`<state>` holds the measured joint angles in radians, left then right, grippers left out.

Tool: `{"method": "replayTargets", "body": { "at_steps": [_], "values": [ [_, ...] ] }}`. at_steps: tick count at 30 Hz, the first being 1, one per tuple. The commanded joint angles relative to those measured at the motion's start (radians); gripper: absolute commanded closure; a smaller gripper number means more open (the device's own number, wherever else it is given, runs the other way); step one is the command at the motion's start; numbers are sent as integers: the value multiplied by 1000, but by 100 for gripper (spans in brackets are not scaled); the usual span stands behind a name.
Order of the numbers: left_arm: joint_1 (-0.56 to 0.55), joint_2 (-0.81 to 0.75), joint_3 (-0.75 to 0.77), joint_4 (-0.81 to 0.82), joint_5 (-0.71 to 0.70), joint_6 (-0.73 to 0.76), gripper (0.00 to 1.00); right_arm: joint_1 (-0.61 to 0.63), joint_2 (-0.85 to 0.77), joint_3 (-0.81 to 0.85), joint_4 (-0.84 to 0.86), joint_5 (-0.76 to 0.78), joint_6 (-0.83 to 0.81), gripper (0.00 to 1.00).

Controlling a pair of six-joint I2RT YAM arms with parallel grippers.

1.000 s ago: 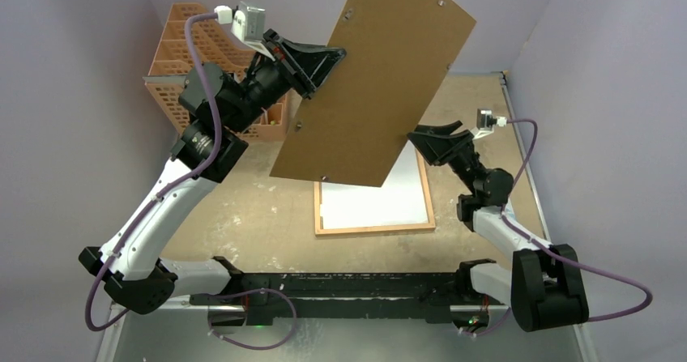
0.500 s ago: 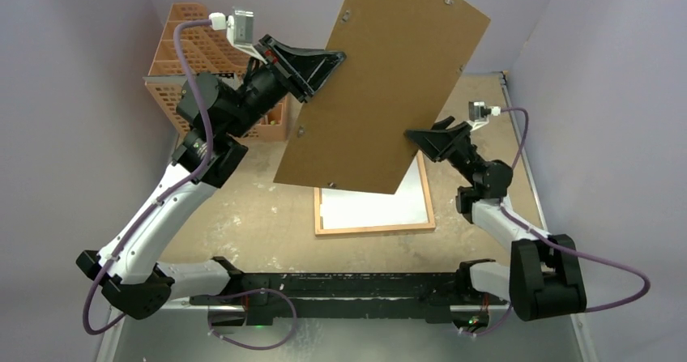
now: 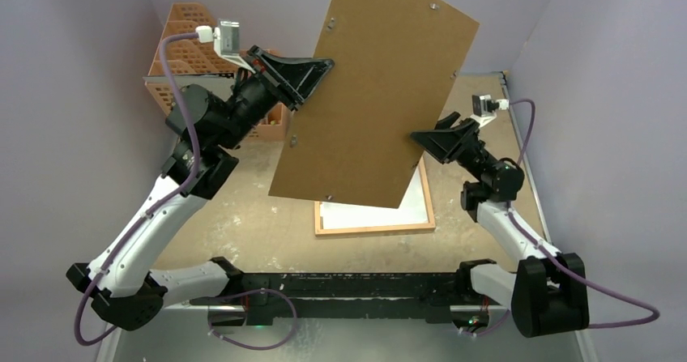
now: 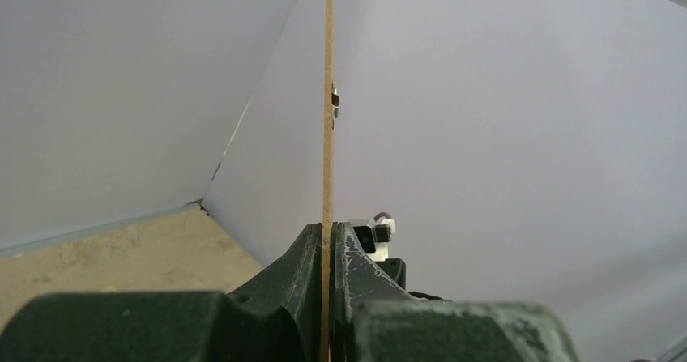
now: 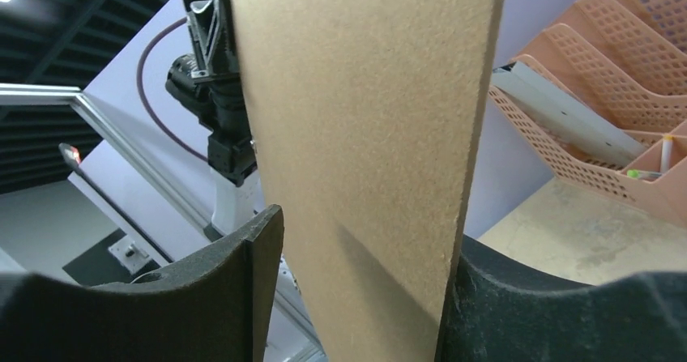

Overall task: Put the photo into the frame
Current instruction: Turn over the photo frame item on the photo frame.

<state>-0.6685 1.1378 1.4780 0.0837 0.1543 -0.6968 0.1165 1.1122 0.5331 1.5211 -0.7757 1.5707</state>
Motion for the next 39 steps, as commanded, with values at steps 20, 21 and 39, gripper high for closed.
{"method": "replayTargets", "body": {
  "at_steps": [20, 21, 39],
  "values": [
    [1, -144, -67, 134, -212, -35, 100, -5, -372, 291, -454, 69, -279, 79],
    [1, -148, -71, 134, -213, -35, 100, -5, -371, 295, -466, 73, -265, 79],
    [0, -193, -131, 108, -291, -21, 100, -5, -374, 332, -483, 166, -203, 94]
  ]
}}
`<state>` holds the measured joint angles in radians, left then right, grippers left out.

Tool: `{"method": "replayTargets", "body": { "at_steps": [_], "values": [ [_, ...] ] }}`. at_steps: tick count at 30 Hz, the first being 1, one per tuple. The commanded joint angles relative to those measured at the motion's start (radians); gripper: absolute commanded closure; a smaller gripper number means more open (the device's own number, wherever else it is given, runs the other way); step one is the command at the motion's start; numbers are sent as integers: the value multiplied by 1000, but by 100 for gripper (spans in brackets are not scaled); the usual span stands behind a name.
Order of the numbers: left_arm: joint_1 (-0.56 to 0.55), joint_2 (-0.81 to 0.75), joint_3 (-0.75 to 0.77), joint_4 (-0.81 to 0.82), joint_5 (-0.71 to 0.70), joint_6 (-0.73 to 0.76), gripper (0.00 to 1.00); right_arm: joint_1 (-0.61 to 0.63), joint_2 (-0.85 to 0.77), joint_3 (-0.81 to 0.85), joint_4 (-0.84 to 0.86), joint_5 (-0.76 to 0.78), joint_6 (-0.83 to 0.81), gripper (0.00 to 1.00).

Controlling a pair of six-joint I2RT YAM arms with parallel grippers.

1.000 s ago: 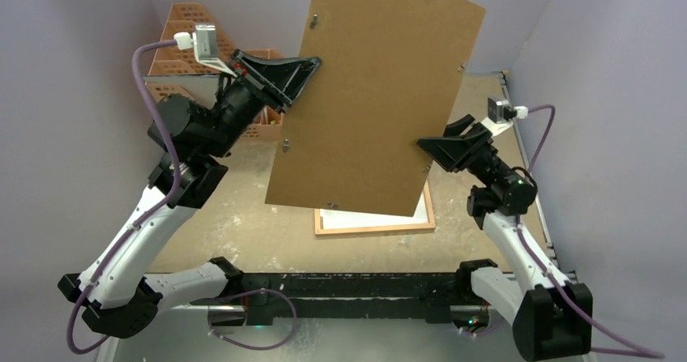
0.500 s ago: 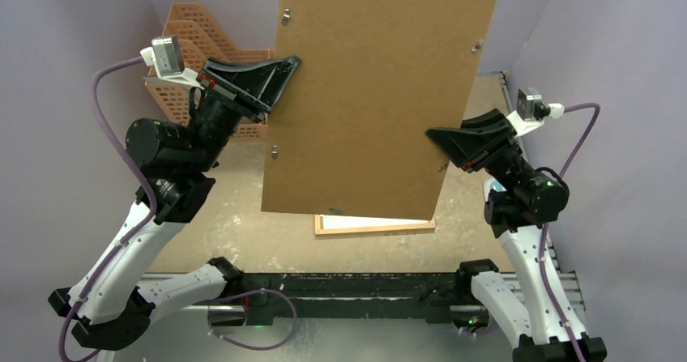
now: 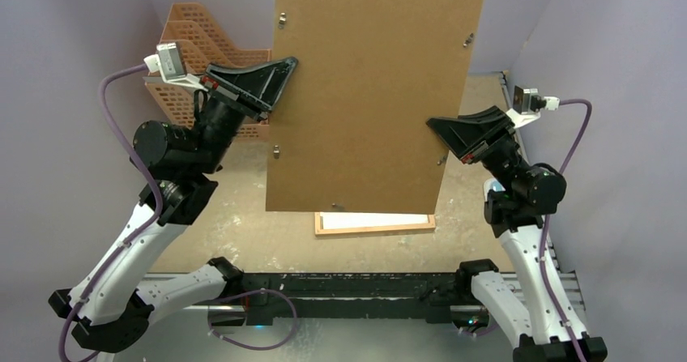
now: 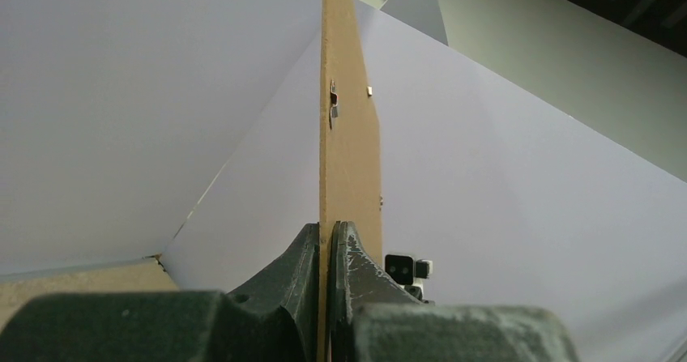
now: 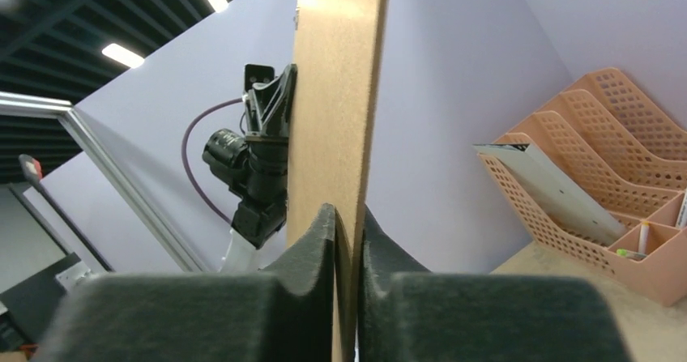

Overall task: Put the photo into the frame
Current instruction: Turn over the photo frame item on the photo frame.

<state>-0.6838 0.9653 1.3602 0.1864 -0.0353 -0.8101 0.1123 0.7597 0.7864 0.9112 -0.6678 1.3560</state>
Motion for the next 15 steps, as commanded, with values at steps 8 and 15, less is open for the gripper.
{"method": "replayTargets", "body": {
  "at_steps": [8, 15],
  "values": [
    [16, -79, -87, -201, -312, 100, 84, 0, -14, 67, -23, 69, -20, 100],
    [16, -83, -136, -424, -453, 245, 21, 0, -22, 13, -165, 123, 46, 100]
  ]
}}
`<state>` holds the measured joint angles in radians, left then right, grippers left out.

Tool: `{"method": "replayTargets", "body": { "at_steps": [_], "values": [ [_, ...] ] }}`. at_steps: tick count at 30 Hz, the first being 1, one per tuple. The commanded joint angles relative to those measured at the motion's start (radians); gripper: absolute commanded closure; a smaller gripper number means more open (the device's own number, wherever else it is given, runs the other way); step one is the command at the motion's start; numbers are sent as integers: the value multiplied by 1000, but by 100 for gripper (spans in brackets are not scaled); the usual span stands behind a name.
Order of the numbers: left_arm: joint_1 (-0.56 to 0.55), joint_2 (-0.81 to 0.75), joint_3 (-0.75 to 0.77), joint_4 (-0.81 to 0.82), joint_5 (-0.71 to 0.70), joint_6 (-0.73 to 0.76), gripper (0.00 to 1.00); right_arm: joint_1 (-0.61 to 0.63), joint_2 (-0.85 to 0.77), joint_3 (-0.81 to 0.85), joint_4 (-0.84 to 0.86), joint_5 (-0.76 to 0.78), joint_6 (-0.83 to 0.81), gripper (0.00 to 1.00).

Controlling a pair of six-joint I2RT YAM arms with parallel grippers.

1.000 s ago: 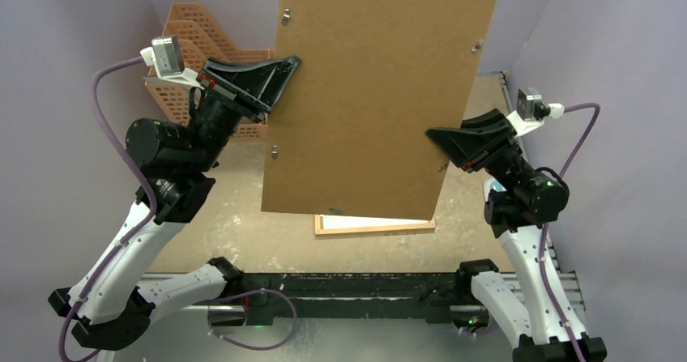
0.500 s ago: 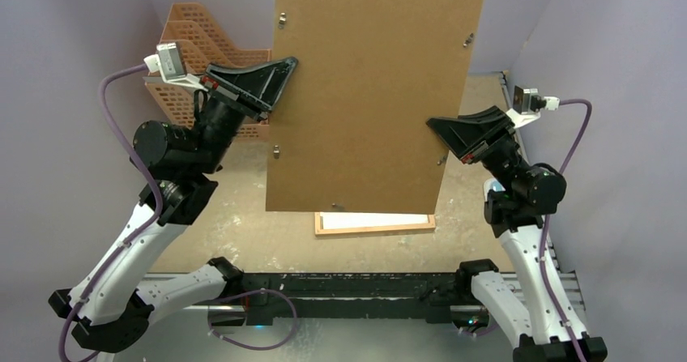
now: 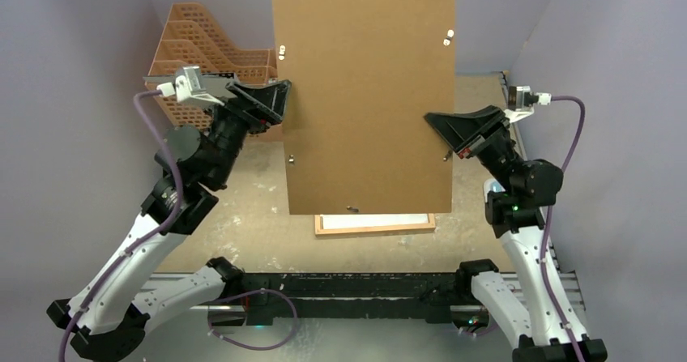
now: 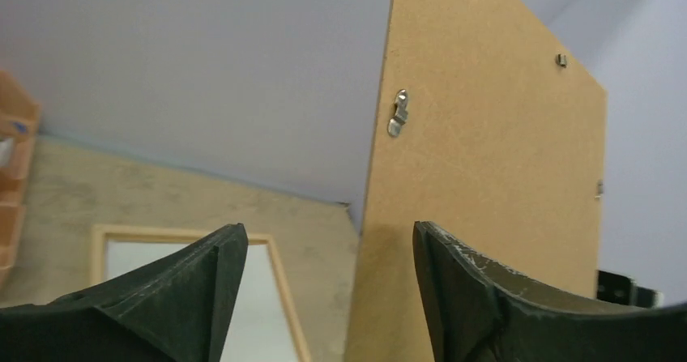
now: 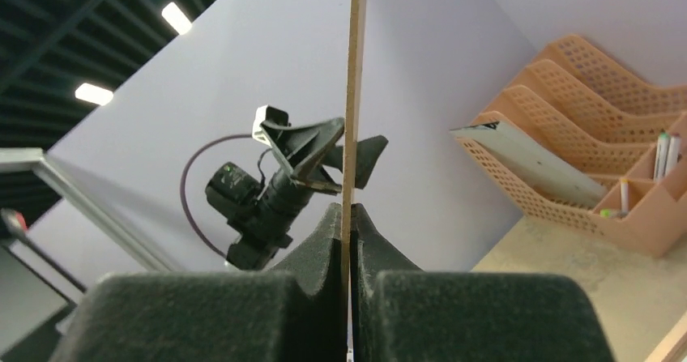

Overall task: Put the photo into the frame
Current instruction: Turn over the photo frame item on the photo frame.

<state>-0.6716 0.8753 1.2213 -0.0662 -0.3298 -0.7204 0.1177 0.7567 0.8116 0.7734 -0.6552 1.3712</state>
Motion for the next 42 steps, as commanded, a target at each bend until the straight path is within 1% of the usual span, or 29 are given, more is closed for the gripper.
{"method": "replayTargets", "body": {
  "at_steps": [1, 3, 6, 8, 13, 16, 18, 21, 24, 26, 32, 34, 38, 40, 42],
  "values": [
    [4, 20, 16, -232, -206, 183, 16, -6, -18, -12, -57, 107, 36, 100],
    [4, 44, 30, -322, -292, 223, 9, -6, -8, -7, -131, 99, 36, 100],
    [3, 63, 17, -376, -325, 234, 6, -5, 25, -3, -254, 116, 0, 100],
    [4, 65, -10, -369, -291, 223, 4, -5, 65, 1, -340, 119, -62, 100],
    [4, 114, -94, -355, -165, 193, 3, -6, 164, -48, -340, 108, -153, 100],
    [5, 165, -153, -338, -96, 180, 6, -6, 243, -30, -410, 103, -247, 100],
    [7, 201, -191, -321, -75, 162, 8, -6, 287, -29, -416, 104, -296, 100],
    [22, 251, -255, -247, -1, 150, 11, -5, 345, -31, -411, 100, -373, 100],
    [69, 313, -305, -184, 74, 123, 13, -6, 384, -30, -412, 116, -430, 100],
    [109, 353, -336, -126, 150, 106, 13, -6, 397, -25, -427, 141, -478, 100],
    [207, 447, -421, 42, 298, 46, 16, -6, 423, -52, -428, 195, -512, 100],
    [230, 480, -440, 98, 319, 28, 18, -6, 438, -65, -409, 194, -518, 100],
    [246, 529, -461, 148, 321, 24, 20, -6, 486, -67, -391, 162, -523, 100],
    [247, 556, -469, 166, 318, 31, 22, -6, 507, -69, -375, 131, -518, 100],
    [248, 583, -476, 180, 315, 32, 29, -6, 520, -70, -367, 110, -510, 100]
  ]
}}
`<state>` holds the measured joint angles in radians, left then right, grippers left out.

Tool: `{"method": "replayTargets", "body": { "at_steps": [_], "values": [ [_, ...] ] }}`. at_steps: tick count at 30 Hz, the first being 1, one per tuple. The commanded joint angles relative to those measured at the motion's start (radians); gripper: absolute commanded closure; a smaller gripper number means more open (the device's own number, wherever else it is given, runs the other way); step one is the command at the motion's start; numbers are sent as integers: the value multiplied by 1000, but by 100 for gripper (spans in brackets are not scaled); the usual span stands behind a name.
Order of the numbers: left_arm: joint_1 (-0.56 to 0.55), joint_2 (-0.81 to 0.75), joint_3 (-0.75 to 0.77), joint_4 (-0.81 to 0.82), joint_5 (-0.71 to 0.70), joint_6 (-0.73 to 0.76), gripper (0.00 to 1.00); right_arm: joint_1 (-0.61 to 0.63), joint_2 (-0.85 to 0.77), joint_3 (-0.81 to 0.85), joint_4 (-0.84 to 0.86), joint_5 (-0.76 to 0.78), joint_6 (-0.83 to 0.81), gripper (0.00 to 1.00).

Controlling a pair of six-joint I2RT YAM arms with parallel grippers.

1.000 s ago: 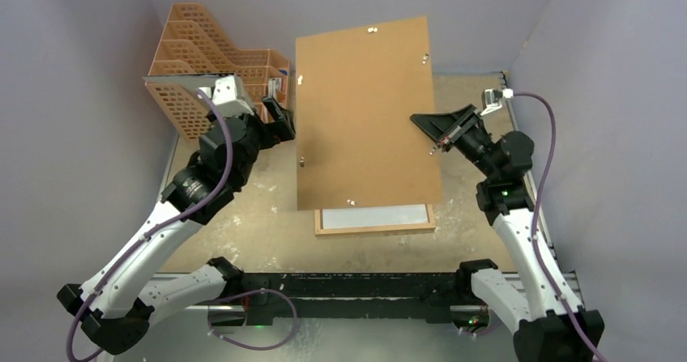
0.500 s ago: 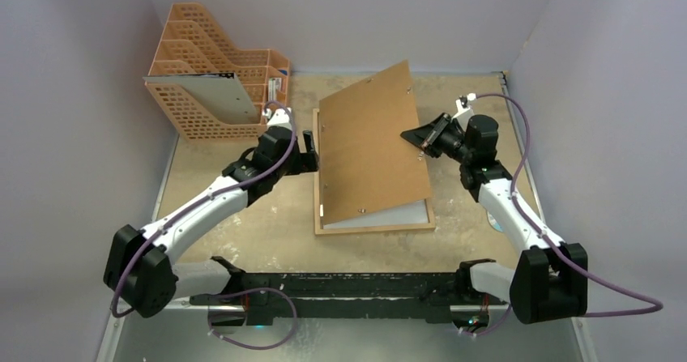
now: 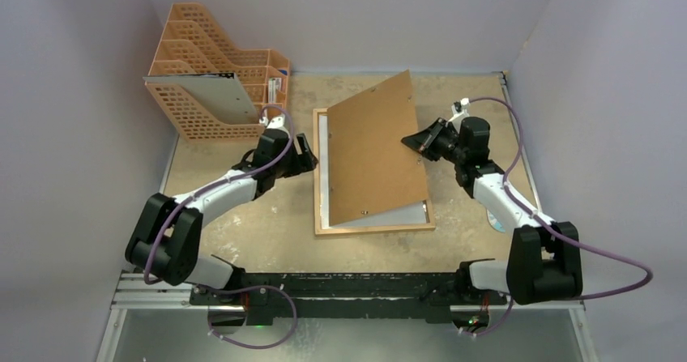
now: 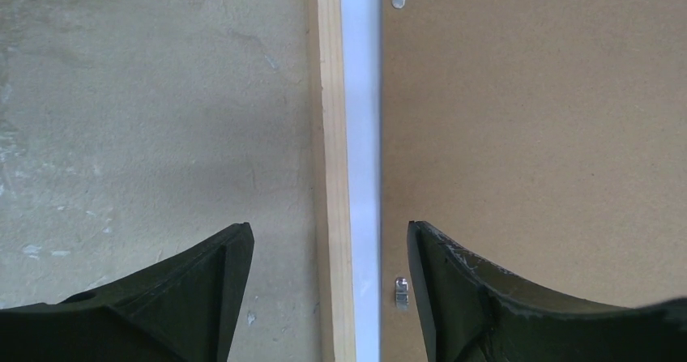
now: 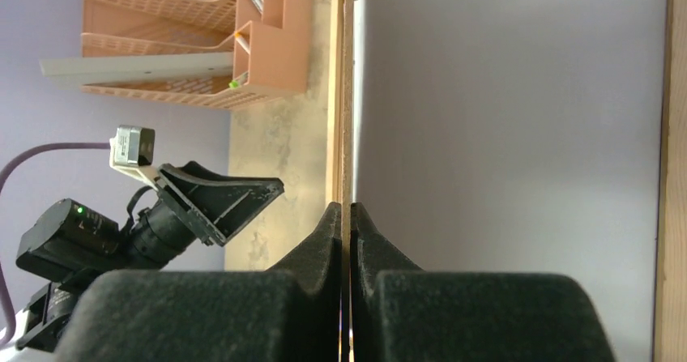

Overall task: Put the photo into the frame
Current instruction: Turn over the photo frame item on the photo frame.

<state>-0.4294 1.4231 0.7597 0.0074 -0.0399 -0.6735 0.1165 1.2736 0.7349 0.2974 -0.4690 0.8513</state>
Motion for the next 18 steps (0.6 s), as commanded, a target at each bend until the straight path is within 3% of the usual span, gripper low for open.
{"method": "replayTargets", "body": {
  "at_steps": [1, 11, 18],
  "values": [
    [6, 48, -20, 118, 25, -17, 33, -4, 5, 4, 111, -84, 14, 100],
    [5, 185, -60, 274, 28, -18, 55, -8, 64, 33, 44, -130, 10, 100],
    [6, 253, -65, 290, 59, 0, 76, -9, 76, 48, 30, -157, 44, 100]
  ]
}}
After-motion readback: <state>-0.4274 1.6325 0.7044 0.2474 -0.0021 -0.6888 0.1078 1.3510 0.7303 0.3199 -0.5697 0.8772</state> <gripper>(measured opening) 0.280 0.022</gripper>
